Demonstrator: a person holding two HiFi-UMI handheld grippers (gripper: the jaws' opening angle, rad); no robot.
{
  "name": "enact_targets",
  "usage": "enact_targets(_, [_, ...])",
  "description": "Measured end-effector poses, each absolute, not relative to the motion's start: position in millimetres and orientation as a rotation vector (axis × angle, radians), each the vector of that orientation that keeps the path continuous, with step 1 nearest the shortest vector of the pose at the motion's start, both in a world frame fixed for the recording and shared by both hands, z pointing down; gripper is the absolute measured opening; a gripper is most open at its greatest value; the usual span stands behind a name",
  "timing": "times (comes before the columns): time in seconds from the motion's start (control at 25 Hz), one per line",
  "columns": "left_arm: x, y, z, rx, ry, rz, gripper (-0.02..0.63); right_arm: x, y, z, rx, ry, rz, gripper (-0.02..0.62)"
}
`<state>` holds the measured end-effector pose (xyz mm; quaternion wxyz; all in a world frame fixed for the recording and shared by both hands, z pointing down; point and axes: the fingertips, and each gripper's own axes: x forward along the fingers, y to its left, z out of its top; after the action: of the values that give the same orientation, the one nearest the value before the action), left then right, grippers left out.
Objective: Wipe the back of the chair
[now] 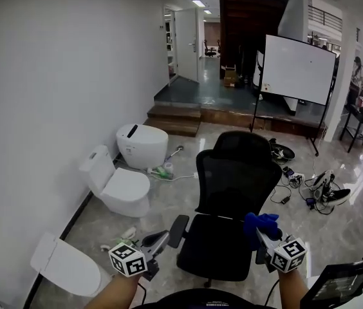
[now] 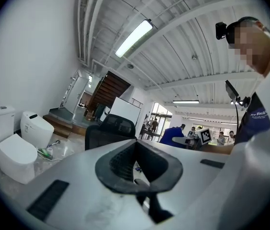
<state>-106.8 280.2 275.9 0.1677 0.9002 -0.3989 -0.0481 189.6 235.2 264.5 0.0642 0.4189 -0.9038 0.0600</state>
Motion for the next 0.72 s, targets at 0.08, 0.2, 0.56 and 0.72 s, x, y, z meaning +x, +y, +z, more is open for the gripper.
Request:
enact_targets(0.08, [-93, 253, 279, 2.543, -1.154, -0.153, 0.002, 201, 201, 265, 1.238, -2.739, 0.16, 0.064])
enact_targets(0.2, [-74, 221, 284, 2.534, -1.152, -0.135, 0.002, 210, 159, 264, 1.22, -2.744, 0.151, 0.064])
enact_targets(0.56, [-80, 120, 308, 2.536, -1.064, -0.135, 0.002, 185, 50, 268, 1.224, -2.702, 0.086, 0.064])
enact_targets(0.72, [-113, 68, 312, 2.557, -0.972, -0.12, 0.002, 147, -3, 260, 1.274, -2.629, 0.03, 0.064])
